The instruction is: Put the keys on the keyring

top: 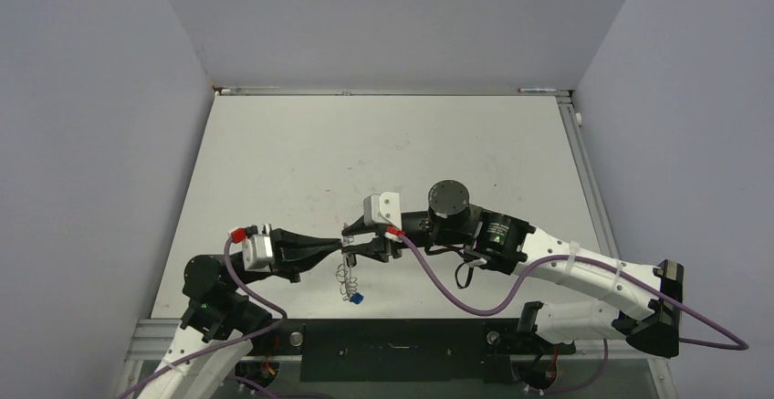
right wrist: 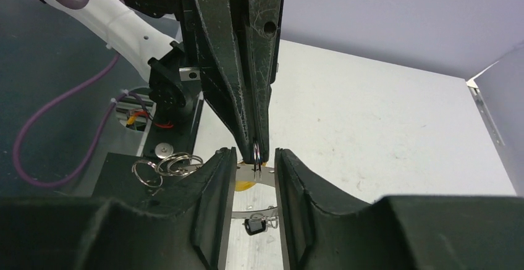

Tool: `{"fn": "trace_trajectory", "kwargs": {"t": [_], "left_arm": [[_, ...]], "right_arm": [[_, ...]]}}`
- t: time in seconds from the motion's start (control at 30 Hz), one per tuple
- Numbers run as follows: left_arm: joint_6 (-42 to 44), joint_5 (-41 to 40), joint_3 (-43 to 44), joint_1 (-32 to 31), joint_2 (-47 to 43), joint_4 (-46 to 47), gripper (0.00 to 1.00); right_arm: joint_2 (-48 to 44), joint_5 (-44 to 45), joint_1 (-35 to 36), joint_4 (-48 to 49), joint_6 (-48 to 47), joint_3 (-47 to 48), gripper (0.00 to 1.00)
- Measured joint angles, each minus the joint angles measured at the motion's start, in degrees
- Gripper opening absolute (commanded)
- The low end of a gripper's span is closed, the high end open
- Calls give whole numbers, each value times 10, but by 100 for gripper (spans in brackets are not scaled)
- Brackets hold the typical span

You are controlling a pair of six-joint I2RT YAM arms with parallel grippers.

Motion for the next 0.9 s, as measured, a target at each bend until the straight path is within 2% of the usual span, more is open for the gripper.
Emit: {"fn": "trace_trajectory", "kwargs": {"t": [0.07,0.2,0.63,0.9], "left_arm": [[9,-5,1,1,-1,-20,0],[21,-13,2,2,-2,-47,0],[49,-27,11,2,17,-97,0],[52,-26,11,2,34,-105,0]], "right_arm": [[0,10,0,-7,-3,1,42],[0,32,0,-32,-15,11,43],[11,77,0,-235,-102,145,37],[79,83,0,-323,-143,186,34]]}}
